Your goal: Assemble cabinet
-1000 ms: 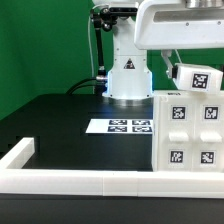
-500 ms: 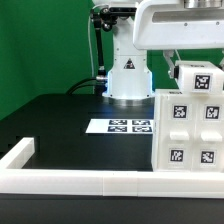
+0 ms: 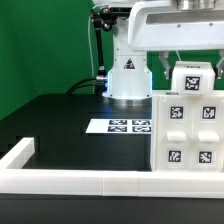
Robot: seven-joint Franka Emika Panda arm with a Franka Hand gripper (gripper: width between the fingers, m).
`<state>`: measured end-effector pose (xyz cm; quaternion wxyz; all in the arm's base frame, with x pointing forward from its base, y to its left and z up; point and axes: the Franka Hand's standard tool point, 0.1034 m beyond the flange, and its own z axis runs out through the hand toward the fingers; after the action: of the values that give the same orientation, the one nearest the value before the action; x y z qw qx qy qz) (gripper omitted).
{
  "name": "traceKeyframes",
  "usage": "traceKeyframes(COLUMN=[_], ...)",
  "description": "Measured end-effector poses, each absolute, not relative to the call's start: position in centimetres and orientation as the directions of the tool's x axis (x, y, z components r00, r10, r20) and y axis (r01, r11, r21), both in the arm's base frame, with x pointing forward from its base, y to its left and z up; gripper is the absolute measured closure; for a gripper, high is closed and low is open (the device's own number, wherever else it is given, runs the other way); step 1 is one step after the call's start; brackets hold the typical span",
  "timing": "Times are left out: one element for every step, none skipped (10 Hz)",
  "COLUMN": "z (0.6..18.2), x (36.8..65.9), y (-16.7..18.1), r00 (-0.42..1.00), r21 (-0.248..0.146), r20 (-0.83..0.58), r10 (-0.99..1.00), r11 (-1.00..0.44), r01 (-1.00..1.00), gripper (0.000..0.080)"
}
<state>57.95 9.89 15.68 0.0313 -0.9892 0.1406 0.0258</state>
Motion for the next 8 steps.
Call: traceKeyframes(z=[15.64,15.62,15.66,15.65,15.64,15.59,15.56,15.54], x=[58.22,58.5,58.48,58.49,58.49,58.44,58.38,58.52], y=[10.03,9.98,10.05,10.04,10.02,9.96,9.89,10.01], r00=[0.907,0.859,0.848,0.798,0.764,0.697,0.574,0.445], r21=[-0.082,-0.102,-0.101,-0.098,-0.095,-0.095,-0.094,-0.097], r20=[-0.051,-0.038,-0.04,-0.049,-0.054,-0.07,-0.099,-0.107], r10=[-0.418,-0.51,-0.529,-0.6,-0.643,-0.714,-0.813,-0.889], r11=[-0.903,-0.853,-0.842,-0.792,-0.758,-0.69,-0.567,-0.436], r01=[-0.421,-0.511,-0.53,-0.602,-0.645,-0.717,-0.819,-0.895], gripper=[0.0254,0.0254,0.0254,0.0254,0.0254,0.0253,0.0252,0.0252])
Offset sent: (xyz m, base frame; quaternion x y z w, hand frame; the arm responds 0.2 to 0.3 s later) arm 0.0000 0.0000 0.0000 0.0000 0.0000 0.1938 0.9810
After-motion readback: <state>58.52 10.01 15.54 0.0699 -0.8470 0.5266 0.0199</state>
